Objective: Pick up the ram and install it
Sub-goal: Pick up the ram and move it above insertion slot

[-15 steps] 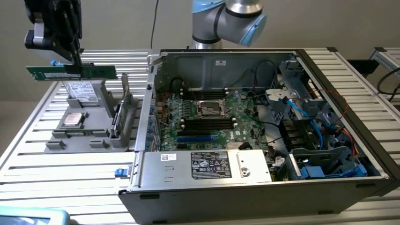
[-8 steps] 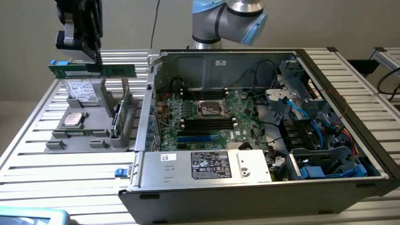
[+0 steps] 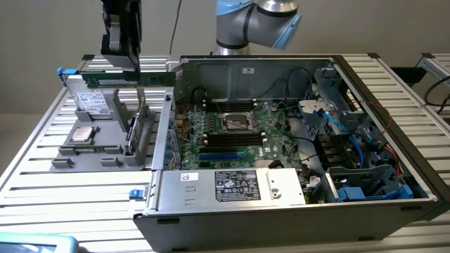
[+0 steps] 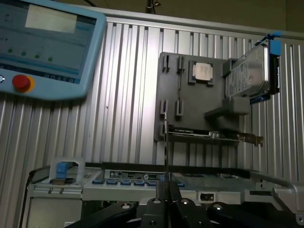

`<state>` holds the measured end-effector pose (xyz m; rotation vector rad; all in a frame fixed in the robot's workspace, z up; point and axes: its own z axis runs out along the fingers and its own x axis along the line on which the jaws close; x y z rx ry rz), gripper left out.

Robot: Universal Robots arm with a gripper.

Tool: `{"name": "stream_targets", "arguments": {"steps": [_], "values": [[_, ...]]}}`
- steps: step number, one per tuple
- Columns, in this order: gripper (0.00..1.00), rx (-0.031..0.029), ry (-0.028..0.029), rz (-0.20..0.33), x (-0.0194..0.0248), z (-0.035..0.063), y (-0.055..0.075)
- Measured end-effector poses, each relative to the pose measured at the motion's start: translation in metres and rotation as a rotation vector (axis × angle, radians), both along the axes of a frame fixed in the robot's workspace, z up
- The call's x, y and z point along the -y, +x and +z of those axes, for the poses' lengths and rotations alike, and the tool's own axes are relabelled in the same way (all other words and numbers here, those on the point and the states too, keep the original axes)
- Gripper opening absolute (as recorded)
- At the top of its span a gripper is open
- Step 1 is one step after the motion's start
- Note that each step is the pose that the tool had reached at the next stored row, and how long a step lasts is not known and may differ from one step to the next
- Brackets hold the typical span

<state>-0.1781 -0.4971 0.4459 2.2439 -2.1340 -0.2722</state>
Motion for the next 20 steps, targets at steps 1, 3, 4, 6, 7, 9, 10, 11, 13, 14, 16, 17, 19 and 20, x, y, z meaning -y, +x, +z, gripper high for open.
{"name": "stream_targets", "arguments": {"steps": [1,3,4,6,7,9,10,11,13,14,16,17,19,20], "values": [[0.14,-0.0001,0.0001,0.001,0.0,0.0,0.005],[0.14,-0.0002,0.0012,0.002,0.0,0.0,0.014],[0.14,-0.0001,0.003,0.002,0.0,0.0,0.018],[0.14,-0.0001,0.0095,0.002,0.0,-0.0001,0.027],[0.14,-0.0002,0.0133,0.002,0.0,0.0,0.032],[0.14,-0.0001,0.0206,0.002,0.0,0.0,0.041],[0.14,-0.0002,0.0241,0.002,0.0,0.0,0.046],[0.14,-0.0002,0.0279,0.002,0.0,0.0,0.05],[0.14,-0.0002,0.0353,0.002,0.0,0.0001,0.059],[0.14,-0.0001,0.0394,0.002,0.0,0.0,0.064],[0.14,-0.0001,0.0471,0.002,0.0,0.0,0.073],[0.14,0.0001,0.0499,0.002,0.0,-0.0002,0.078],[0.14,-0.0001,0.0504,0.002,0.0,-0.0003,0.087],[0.14,-0.0002,0.0502,0.002,0.0,-0.0006,0.091]]}}
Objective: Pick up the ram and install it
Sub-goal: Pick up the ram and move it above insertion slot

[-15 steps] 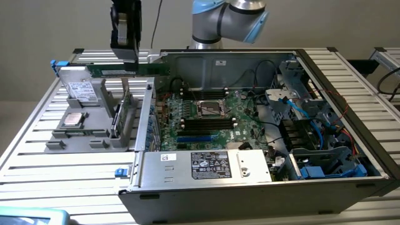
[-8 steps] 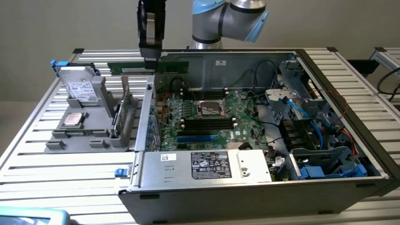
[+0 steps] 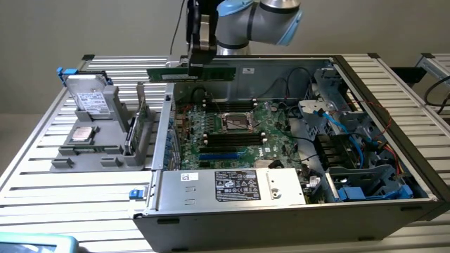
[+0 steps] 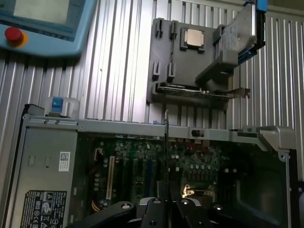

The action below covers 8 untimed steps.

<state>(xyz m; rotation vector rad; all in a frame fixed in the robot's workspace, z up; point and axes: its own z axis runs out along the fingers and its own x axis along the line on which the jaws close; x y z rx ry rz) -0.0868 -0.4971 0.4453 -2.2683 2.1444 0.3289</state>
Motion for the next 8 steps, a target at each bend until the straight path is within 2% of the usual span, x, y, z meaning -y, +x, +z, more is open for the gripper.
{"name": "stream_targets", "arguments": {"steps": [8], "values": [[0.14,0.0,0.0001,0.0,0.0,-0.0123,0.036]]}}
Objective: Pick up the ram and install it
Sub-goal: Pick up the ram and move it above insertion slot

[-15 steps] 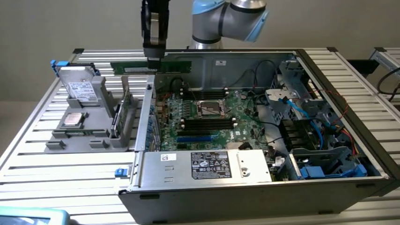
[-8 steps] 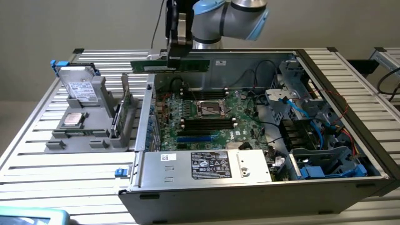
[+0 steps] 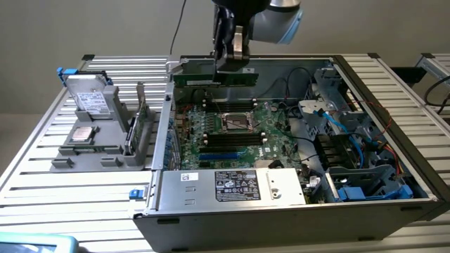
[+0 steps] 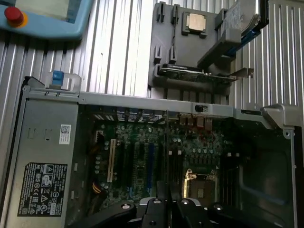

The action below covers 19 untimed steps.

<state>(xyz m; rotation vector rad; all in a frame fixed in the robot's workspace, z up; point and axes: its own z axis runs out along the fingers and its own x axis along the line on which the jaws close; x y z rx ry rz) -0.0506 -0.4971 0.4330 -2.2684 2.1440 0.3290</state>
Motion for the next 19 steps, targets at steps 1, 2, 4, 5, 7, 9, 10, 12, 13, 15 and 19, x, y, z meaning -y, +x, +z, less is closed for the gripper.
{"name": "stream_targets", "arguments": {"steps": [1,2,4,5,7,9,10,12,13,15,19], "values": [[0.14,0.0,-0.0001,0.0,-0.0001,-0.0018,0.004],[0.14,-0.0001,-0.0003,0.0,-0.0002,-0.0036,0.009],[0.14,-0.0001,-0.001,0.0,-0.0006,-0.0071,0.018],[0.14,0.0,-0.0014,0.0,-0.0009,-0.0089,0.022],[0.14,0.0,-0.0024,0.0,-0.0025,-0.0126,0.032],[0.14,-0.0001,-0.0029,0.0,-0.006,-0.0162,0.039],[0.14,-0.0001,-0.0032,0.0,-0.0076,-0.0176,0.041],[0.14,-0.0001,-0.0034,-0.003,-0.0095,-0.0202,0.043],[0.14,-0.0001,-0.0036,-0.004,-0.0103,-0.0214,0.044],[0.14,0.0,-0.0039,-0.009,-0.0117,-0.0238,0.045],[0.14,-0.0001,-0.0041,-0.02,-0.0144,-0.0302,0.047]]}}
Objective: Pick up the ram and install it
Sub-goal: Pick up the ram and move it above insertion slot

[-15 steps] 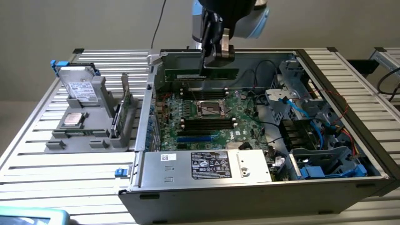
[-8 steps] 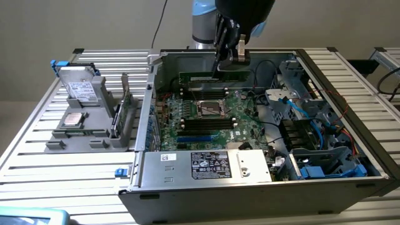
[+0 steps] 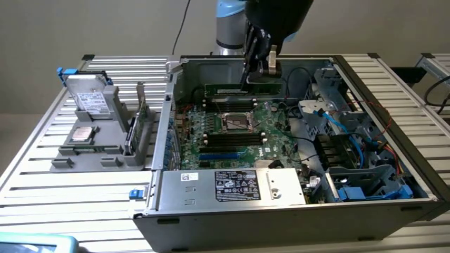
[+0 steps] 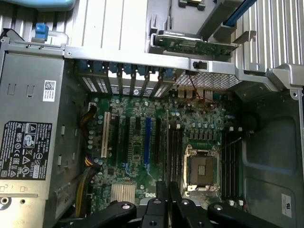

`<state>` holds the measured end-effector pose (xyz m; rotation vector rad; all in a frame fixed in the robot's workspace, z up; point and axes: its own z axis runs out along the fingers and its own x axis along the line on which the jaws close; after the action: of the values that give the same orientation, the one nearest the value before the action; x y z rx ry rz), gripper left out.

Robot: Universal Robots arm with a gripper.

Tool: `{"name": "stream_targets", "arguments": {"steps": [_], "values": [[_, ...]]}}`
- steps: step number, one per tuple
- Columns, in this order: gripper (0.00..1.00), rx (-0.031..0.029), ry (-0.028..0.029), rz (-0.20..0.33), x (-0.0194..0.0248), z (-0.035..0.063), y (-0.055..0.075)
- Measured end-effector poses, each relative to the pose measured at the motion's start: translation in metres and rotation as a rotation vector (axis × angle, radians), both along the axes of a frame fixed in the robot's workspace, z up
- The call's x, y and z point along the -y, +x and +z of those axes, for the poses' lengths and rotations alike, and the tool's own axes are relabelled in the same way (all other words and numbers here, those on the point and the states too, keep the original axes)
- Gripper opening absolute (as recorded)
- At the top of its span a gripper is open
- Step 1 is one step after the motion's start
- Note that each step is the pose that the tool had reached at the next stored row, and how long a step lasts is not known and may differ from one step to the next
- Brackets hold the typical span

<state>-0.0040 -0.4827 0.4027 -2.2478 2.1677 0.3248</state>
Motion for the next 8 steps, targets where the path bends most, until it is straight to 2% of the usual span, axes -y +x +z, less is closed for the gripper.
{"name": "stream_targets", "arguments": {"steps": [8], "values": [[0.14,0.0,-0.0001,-0.02,-0.0077,-0.0144,0.0]]}}
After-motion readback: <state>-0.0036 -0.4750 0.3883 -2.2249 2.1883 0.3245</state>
